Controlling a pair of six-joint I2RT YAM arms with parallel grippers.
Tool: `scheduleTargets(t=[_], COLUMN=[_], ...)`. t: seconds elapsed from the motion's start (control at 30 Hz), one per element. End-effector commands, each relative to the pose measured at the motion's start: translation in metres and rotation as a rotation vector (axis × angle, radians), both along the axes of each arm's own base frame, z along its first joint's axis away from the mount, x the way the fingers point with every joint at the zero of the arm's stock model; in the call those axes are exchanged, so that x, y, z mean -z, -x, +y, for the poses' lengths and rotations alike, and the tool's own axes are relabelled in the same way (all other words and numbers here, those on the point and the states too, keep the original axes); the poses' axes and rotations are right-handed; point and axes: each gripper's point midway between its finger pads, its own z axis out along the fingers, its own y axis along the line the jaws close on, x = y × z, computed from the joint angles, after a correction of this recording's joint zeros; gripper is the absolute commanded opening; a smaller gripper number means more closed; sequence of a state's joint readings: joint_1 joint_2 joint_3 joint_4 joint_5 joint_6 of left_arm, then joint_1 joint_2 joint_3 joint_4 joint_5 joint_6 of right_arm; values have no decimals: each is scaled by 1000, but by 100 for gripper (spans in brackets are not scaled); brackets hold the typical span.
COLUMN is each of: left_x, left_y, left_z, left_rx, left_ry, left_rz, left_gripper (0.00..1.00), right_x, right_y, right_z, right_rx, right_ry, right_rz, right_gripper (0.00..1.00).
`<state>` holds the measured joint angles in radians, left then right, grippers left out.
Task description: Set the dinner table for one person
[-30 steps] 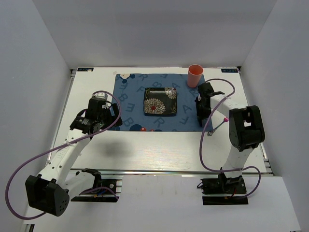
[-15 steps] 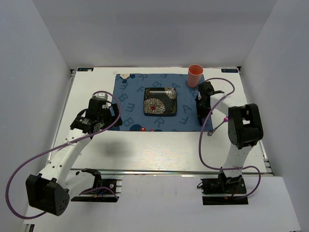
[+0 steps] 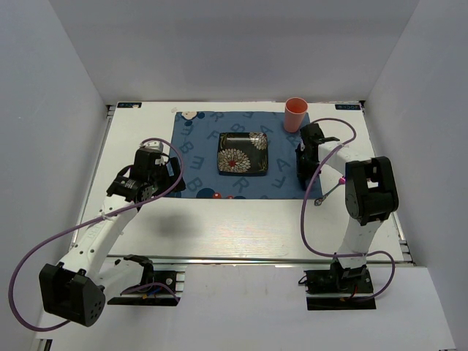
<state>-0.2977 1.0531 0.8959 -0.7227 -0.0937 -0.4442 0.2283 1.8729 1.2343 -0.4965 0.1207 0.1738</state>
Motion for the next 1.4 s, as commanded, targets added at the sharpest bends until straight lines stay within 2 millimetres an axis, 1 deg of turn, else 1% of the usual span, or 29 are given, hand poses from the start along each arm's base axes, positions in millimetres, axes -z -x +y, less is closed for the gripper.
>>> scheduleTargets(t=[0.0, 0.07, 0.1, 0.2, 0.23, 0.27, 0.33, 0.37, 0.4, 0.43, 0.47, 0.5, 0.53, 0.57, 0.6, 0.63, 0.67, 0.7, 0.73, 0.77, 0.9, 1.0, 1.1, 1.13, 1.2, 1.27, 1.3, 1.33, 1.37], left_x=[-4, -4, -5, -5, -5, -5, -4, -4, -5, -5, -5, -5, -7, -6, -7, -7, -7, -7, -5, -6, -6, -7, -7, -7, -9, -8, -7, -8, -7], left_y=[-1, -1, -1, -1, -1, -1, -1, -1, 0, 0, 0, 0, 0, 0, 0, 0, 0, 0, 0, 0, 0, 0, 0, 0, 0, 0, 0, 0, 1], left_z=[-2, -3, -3, -2, -2, -2, -2, -1, -2, -2, -1, 0, 3, 4, 5, 5, 5, 5, 5, 5, 4, 3, 3, 3, 3, 3, 3, 3, 4], left_rx=[17, 18, 19, 16, 15, 14, 14, 9, 14, 10, 3, 0, -14, -21, -26, -28, -27, -27, -27, -27, -22, -18, -18, -19, -20, -19, -20, -18, -19], left_ry=[4, 6, 7, 4, 5, 6, 3, 0, -2, -3, -6, -10, -17, -21, -23, -22, -22, -22, -23, -21, -19, -15, -15, -16, -14, -15, -14, -14, -16], left_rz=[-24, -25, -28, -29, -27, -27, -25, -26, -30, -29, -30, -31, -35, -34, -36, -38, -36, -36, -30, -31, -32, -34, -34, -36, -40, -39, -35, -37, -34], left_gripper=[98, 98, 98, 98, 98, 98, 98, 98, 98, 98, 98, 98, 98, 98, 98, 98, 98, 98, 98, 98, 98, 98, 98, 98, 98, 98, 98, 98, 98], right_x=[-22, -27, -29, -43, -52, -56, -68, -71, -73, -73, -72, -70, -60, -54, -53, -40, -37, -34, -31, -25, -11, -2, 8, 10, 16, 21, 23, 24, 24], right_y=[-14, -13, -14, -16, -19, -19, -23, -23, -22, -20, -17, -13, -3, 2, 2, 11, 14, 15, 17, 20, 19, 19, 22, 23, 28, 29, 31, 33, 34], right_z=[1, -1, 2, 1, 0, -3, -14, -21, -34, -49, -62, -81, -89, -99, -99, -96, -115, -117, -124, -124, -127, -128, -126, -124, -124, -123, -122, -121, -124], right_rx=[21, 30, 28, 68, 85, 105, 182, 222, 286, 385, 456, 575, 625, 674, 691, 704, 767, 780, 800, 800, 792, 794, 795, 793, 806, 808, 807, 806, 813], right_ry=[-21, -16, -27, -46, -54, -55, -57, -41, 1, -2, 28, 20, 32, 22, -9, -38, -45, -54, -58, -63, -75, -78, -87, -93, -94, -103, -105, -103, -100], right_rz=[-67, -70, -75, -97, -121, -131, -166, -179, -191, -195, -203, -202, -179, -165, -182, -148, -148, -150, -147, -135, -111, -84, -55, -49, -33, -24, -15, -10, -12], right_gripper=[37, 42, 47, 56, 60, 61, 67, 67, 68, 68, 70, 70, 70, 71, 70, 70, 70, 70, 69, 69, 64, 63, 53, 42, 36, 25, 17, 0, 0])
